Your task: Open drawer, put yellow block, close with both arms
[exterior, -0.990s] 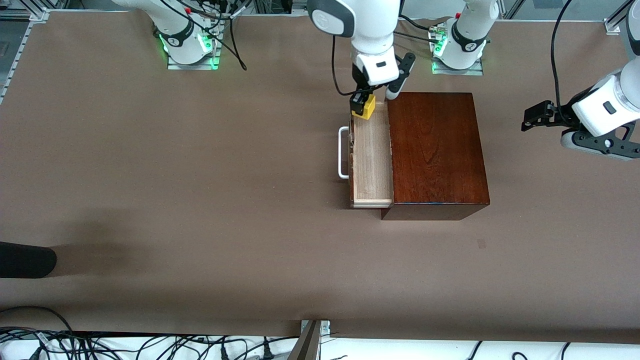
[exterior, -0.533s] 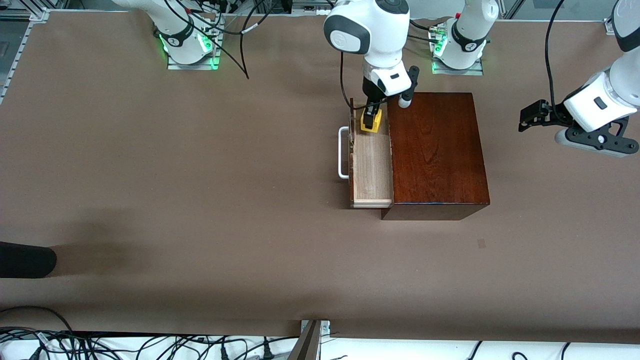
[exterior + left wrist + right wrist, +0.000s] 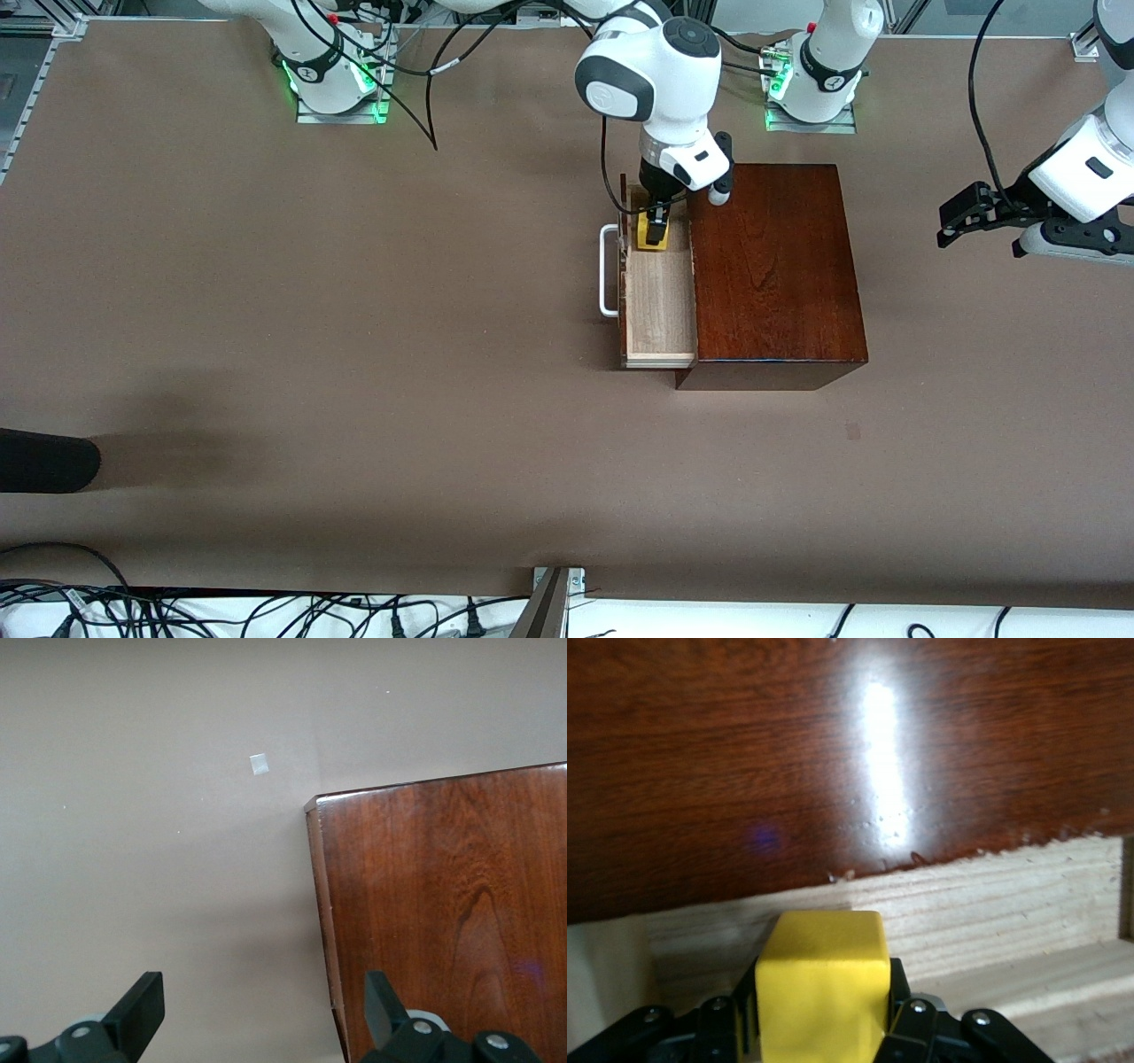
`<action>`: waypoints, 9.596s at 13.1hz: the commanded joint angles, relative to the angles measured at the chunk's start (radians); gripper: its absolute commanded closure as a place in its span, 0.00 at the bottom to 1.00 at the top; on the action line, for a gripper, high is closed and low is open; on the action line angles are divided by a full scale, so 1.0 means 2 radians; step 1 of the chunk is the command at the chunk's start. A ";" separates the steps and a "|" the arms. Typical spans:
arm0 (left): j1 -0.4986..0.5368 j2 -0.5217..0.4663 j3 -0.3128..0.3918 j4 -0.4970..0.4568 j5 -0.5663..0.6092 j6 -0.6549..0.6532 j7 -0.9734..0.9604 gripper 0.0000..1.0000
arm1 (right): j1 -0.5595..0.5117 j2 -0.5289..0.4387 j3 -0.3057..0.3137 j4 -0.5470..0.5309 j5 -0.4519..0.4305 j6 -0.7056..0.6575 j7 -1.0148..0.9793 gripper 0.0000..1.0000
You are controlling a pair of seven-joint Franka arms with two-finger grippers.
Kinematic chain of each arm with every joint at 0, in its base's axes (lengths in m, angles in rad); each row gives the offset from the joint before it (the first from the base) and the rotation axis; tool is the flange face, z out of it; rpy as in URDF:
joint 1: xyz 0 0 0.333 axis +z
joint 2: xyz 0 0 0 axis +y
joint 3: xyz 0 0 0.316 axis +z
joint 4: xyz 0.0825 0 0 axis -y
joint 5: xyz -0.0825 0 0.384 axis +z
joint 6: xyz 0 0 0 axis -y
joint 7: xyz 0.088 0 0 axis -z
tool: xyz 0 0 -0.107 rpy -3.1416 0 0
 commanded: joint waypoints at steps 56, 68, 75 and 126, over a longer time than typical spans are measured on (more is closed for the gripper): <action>-0.274 0.393 -0.148 0.252 -0.003 0.087 0.401 0.00 | -0.355 -0.431 -0.177 -0.289 0.156 -0.168 0.104 0.00; -0.251 0.386 -0.135 0.232 0.133 -0.078 0.417 0.00 | -0.438 -0.427 -0.112 -0.284 0.159 -0.197 0.099 0.00; -0.248 0.388 -0.135 0.232 0.136 -0.137 0.410 0.00 | -0.437 -0.429 -0.109 -0.284 0.158 -0.196 0.102 0.00; -0.020 0.016 -0.001 0.045 0.022 -0.083 -0.037 0.00 | -0.437 -0.429 -0.109 -0.284 0.183 -0.197 0.098 0.00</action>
